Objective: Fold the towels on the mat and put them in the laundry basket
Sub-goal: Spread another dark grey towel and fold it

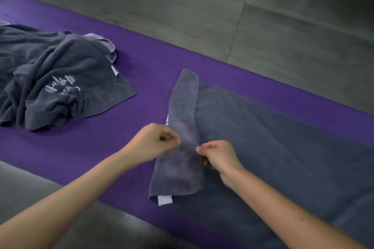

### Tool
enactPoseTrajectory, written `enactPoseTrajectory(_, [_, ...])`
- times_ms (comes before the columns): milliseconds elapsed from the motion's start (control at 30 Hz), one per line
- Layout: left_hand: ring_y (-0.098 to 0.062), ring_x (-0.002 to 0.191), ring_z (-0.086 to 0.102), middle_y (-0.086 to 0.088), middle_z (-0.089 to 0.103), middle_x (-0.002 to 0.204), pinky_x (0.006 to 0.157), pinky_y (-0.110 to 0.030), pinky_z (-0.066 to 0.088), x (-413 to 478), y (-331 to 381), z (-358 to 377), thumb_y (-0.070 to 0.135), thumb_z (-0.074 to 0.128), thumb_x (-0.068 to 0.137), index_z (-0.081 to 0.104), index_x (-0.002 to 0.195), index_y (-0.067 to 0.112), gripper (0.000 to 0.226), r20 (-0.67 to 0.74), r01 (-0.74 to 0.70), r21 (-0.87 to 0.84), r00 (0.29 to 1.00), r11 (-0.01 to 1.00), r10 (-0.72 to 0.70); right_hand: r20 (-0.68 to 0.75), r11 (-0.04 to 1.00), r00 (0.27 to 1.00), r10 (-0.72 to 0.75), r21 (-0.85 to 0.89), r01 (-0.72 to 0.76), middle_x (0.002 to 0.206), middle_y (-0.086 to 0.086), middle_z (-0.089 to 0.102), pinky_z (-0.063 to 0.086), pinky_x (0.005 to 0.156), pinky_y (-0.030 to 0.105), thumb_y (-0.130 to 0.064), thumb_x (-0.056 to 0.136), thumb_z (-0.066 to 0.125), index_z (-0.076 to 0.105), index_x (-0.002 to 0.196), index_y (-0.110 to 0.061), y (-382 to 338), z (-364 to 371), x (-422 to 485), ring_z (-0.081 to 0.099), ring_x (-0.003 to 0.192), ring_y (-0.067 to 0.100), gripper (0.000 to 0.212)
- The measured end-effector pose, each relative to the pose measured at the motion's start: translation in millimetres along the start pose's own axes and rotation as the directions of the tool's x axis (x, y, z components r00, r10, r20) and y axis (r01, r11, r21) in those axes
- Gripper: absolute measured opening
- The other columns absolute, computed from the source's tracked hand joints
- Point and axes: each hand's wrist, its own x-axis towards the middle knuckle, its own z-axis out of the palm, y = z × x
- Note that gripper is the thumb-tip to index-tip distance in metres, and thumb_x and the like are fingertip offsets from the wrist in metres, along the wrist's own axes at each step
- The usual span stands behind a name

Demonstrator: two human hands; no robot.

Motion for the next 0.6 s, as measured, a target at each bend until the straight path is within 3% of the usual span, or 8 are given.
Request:
enactPoseTrajectory(67, [0.002,0.063,0.061,0.009,0.067,0.068,0.059,-0.012,0.042,35.5,-8.8,-12.2,0.015,0.063,0.085,0.07,0.079,0.018,0.01,-0.195,0.027,0.172,0.981,0.985,0.007,0.016,0.997,0.998,0.063,-0.049,-0.062,0.061,0.009,0.057,0.032,0.049,0.023,-0.011,0.082,0.067,0.062,0.064,-0.009,11.2,-3.1,7.1,0.049,0.05,0.016,0.019])
enactPoseTrajectory(167, [-0.023,0.087,0.063,-0.004,0.069,0.089,0.072,-0.027,0.042,97.0,-14.0,-26.2,0.016,0.056,0.086,0.071,0.088,0.013,0.015,-0.35,0.066,0.391,0.933,0.918,0.082,0.009,0.983,0.994,0.107,-0.149,-0.105,0.05,0.002,0.052,0.033,0.052,0.025,-0.019,0.077,0.071,0.053,0.048,-0.019,25.1,-0.5,19.5,0.049,0.049,0.017,0.034])
enactPoseTrajectory(267, [-0.034,0.1,0.056,-0.014,0.063,0.107,0.087,-0.035,0.04,157.5,-10.3,-32.6,0.023,0.055,0.09,0.068,0.105,0.01,0.024,-0.338,0.03,0.53,0.924,0.847,0.178,0.018,0.961,0.994,0.111,-0.255,-0.103,0.045,0.0,0.044,0.034,0.056,0.031,-0.025,0.07,0.072,0.043,0.034,-0.017,30.5,2.5,28.2,0.048,0.053,0.021,0.047])
enactPoseTrajectory(400, [-0.035,0.119,0.045,-0.014,0.052,0.131,0.103,-0.038,0.032,228.0,-7.3,-30.6,0.033,0.048,0.094,0.053,0.129,0.014,0.04,-0.259,0.018,0.676,0.942,0.736,0.215,0.02,0.929,0.996,0.092,-0.363,-0.078,0.051,0.001,0.044,0.036,0.056,0.032,-0.029,0.073,0.07,0.037,0.044,-0.015,31.8,0.2,29.2,0.05,0.056,0.02,0.046])
enactPoseTrajectory(500, [-0.034,0.124,0.04,-0.012,0.048,0.136,0.105,-0.04,0.031,256.4,1.8,-28.0,0.035,0.049,0.093,0.047,0.136,0.017,0.046,-0.199,0.013,0.727,0.961,0.687,0.193,0.01,0.916,0.998,0.059,-0.397,-0.05,0.063,0.01,0.061,0.05,0.063,0.036,-0.032,0.075,0.069,0.052,0.052,-0.013,29.3,-4.3,30.9,0.063,0.066,0.025,0.034])
enactPoseTrajectory(600, [-0.035,0.121,0.042,-0.014,0.052,0.13,0.101,-0.04,0.033,267.3,12.0,-29.9,0.033,0.055,0.091,0.053,0.13,0.019,0.042,-0.197,0.041,0.799,0.96,0.601,0.197,0.02,0.939,0.999,0.039,-0.343,-0.029,0.074,0.012,0.068,0.055,0.074,0.043,-0.027,0.077,0.069,0.066,0.068,-0.004,27.0,-10.2,33.5,0.066,0.073,0.025,0.025])
